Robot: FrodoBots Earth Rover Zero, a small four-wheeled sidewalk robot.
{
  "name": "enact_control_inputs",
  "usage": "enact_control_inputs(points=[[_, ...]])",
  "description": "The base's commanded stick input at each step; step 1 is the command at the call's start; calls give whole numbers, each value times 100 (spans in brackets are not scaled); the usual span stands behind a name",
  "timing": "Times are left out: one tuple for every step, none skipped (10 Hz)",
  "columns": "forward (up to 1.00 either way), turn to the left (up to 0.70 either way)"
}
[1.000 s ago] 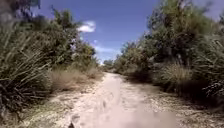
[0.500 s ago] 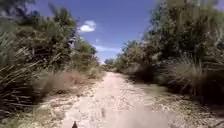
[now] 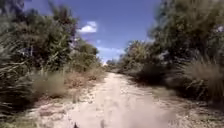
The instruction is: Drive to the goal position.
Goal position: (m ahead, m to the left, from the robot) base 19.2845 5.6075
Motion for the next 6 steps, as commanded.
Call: enact_control_inputs(points=[[70,-25],[70,-11],[70,0],[70,0],[70,0],[70,-4]])
